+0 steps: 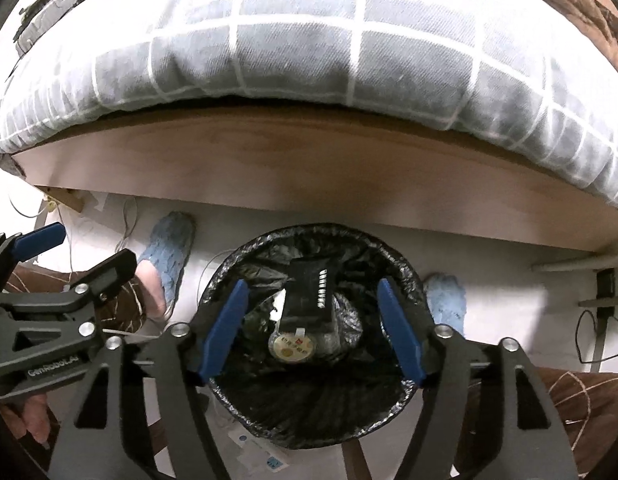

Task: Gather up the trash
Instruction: 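Raise both grippers from the bin back toward the remaining trash on the bed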

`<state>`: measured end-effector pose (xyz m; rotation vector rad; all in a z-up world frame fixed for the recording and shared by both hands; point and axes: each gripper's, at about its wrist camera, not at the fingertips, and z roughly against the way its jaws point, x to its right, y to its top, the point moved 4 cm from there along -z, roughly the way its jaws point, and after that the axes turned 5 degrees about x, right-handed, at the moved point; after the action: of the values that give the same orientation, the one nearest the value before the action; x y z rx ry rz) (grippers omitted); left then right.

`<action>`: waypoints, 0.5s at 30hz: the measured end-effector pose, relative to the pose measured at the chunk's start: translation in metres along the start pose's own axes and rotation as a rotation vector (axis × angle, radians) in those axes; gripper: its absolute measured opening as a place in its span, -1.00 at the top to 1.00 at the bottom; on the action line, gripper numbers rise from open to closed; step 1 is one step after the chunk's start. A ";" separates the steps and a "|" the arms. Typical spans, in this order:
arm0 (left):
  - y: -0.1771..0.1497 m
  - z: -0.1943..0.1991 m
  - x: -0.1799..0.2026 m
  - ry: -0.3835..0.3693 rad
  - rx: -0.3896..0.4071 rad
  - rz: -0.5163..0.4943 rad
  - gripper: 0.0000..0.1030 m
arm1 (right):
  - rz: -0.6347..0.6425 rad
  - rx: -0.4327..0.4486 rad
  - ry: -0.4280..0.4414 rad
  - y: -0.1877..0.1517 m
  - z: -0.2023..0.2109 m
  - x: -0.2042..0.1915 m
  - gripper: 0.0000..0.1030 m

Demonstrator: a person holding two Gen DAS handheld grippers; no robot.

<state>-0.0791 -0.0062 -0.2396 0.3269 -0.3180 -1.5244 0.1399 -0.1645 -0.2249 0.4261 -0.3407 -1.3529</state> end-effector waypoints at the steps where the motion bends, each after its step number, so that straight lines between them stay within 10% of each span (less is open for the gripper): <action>1: 0.000 0.002 -0.001 0.002 0.009 0.009 -0.89 | -0.001 0.010 -0.007 0.001 0.001 0.001 -0.50; 15: 0.030 0.064 0.001 0.009 0.122 0.041 -0.89 | 0.002 0.197 -0.068 0.029 0.069 0.017 -0.84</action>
<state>-0.0775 -0.0071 -0.1692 0.4212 -0.4094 -1.4663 0.1354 -0.1834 -0.1506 0.5437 -0.5339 -1.3389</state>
